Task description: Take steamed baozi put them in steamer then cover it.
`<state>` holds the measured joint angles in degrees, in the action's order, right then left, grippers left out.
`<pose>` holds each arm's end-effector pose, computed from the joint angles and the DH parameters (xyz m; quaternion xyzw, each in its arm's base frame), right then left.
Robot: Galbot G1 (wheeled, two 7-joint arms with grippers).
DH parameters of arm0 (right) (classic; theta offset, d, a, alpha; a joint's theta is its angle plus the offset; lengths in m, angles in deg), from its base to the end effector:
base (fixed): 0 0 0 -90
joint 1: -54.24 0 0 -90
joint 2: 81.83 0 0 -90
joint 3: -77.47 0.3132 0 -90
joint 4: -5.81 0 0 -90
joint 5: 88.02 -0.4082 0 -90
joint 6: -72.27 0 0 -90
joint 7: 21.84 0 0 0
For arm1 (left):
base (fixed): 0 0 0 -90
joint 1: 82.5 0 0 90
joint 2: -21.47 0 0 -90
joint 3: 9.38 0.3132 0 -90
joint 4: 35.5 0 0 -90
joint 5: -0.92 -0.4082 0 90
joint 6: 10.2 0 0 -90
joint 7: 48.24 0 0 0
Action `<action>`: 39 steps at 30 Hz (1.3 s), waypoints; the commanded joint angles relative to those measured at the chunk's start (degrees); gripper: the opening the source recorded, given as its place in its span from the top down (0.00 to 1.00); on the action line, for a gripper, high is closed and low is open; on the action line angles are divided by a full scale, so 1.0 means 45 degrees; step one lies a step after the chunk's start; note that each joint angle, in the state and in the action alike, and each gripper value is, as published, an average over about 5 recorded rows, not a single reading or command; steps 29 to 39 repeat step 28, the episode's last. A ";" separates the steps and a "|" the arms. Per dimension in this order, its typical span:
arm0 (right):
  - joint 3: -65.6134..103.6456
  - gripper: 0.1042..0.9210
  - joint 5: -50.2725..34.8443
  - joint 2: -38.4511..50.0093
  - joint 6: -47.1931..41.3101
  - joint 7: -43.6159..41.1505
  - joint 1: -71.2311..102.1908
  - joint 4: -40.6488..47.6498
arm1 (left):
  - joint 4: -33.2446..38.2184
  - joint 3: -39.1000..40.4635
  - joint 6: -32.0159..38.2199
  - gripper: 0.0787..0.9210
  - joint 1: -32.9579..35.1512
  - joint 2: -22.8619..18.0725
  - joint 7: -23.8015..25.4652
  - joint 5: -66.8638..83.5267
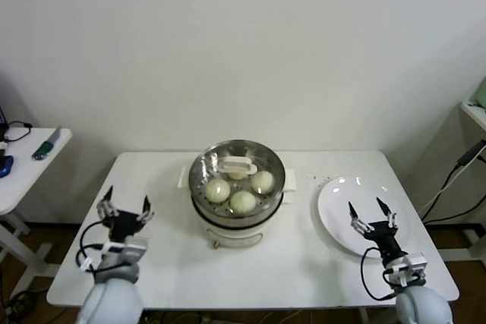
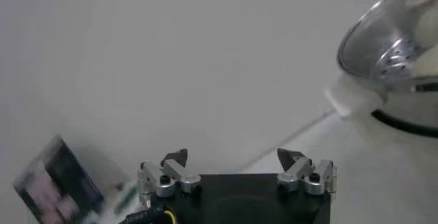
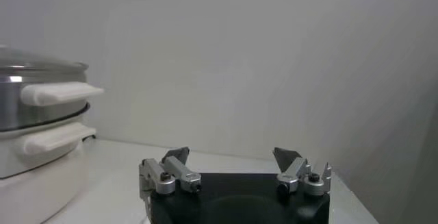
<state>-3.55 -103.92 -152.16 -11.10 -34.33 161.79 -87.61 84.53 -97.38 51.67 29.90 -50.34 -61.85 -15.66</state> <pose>0.3082 -0.1571 -0.3603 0.0521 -0.9966 0.0431 0.0477 0.2856 0.0223 -0.2338 0.1058 -0.9392 -0.3018 0.1250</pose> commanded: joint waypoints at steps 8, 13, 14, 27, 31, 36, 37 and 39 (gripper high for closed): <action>-0.0059 0.12 -0.0144 0.0001 0.0014 -0.1247 0.0904 -0.0742 | -0.3112 -0.3244 0.8935 0.12 0.2247 -0.1717 0.1162 0.6622; -0.0017 0.12 -0.0186 -0.0092 0.0048 -0.1282 0.0939 -0.0709 | -0.3005 -0.3183 0.8827 0.12 0.2408 -0.1735 0.1556 0.6176; -0.0015 0.12 -0.0189 -0.0106 0.0051 -0.1283 0.0955 -0.0716 | -0.2954 -0.3158 0.8802 0.12 0.2454 -0.1725 0.1659 0.6030; 0.0091 0.12 0.0196 -0.0261 -0.0222 -0.1207 0.1105 -0.0843 | -0.2540 -0.2797 0.8562 0.12 0.2858 -0.1768 0.2151 0.5025; 0.0099 0.12 0.0155 -0.0266 -0.0223 -0.1207 0.1120 -0.0855 | -0.2551 -0.2791 0.8571 0.12 0.2859 -0.1767 0.2150 0.4999; 0.0099 0.12 0.0155 -0.0266 -0.0223 -0.1207 0.1120 -0.0855 | -0.2551 -0.2791 0.8571 0.12 0.2859 -0.1767 0.2150 0.4999; 0.0099 0.12 0.0155 -0.0266 -0.0223 -0.1207 0.1120 -0.0855 | -0.2551 -0.2791 0.8571 0.12 0.2859 -0.1767 0.2150 0.4999; 0.0099 0.12 0.0155 -0.0266 -0.0223 -0.1207 0.1120 -0.0855 | -0.2551 -0.2791 0.8571 0.12 0.2859 -0.1767 0.2150 0.4999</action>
